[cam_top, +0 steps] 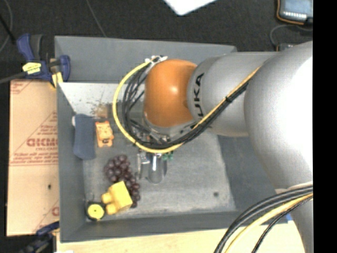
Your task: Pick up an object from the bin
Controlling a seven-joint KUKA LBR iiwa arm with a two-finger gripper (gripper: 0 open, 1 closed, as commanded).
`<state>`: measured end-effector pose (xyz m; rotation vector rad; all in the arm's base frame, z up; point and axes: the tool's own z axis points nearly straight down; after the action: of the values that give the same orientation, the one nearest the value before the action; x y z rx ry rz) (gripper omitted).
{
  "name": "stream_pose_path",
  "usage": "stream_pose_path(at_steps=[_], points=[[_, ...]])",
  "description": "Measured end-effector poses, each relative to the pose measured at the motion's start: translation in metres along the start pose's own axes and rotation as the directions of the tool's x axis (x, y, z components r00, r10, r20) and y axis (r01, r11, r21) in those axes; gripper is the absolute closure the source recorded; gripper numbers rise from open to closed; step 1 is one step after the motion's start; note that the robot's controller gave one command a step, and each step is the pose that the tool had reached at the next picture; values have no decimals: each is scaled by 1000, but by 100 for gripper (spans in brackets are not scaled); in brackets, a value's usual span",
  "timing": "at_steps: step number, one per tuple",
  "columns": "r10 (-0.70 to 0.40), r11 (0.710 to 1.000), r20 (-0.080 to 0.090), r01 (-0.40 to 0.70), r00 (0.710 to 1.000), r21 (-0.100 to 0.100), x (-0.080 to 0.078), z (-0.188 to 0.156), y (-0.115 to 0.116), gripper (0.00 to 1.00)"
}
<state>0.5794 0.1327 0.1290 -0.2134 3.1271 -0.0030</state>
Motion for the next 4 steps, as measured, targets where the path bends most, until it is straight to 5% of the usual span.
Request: stream_pose_path(at_steps=[1,2,3,4], points=[[65,998,3,-64,998,-7,14,31,27,0],[98,995,1,-98,995,-2,17,43,21,0],[25,1000,31,-25,999,-11,6,48,31,100],[26,1000,31,-25,999,-11,6,48,31,100]])
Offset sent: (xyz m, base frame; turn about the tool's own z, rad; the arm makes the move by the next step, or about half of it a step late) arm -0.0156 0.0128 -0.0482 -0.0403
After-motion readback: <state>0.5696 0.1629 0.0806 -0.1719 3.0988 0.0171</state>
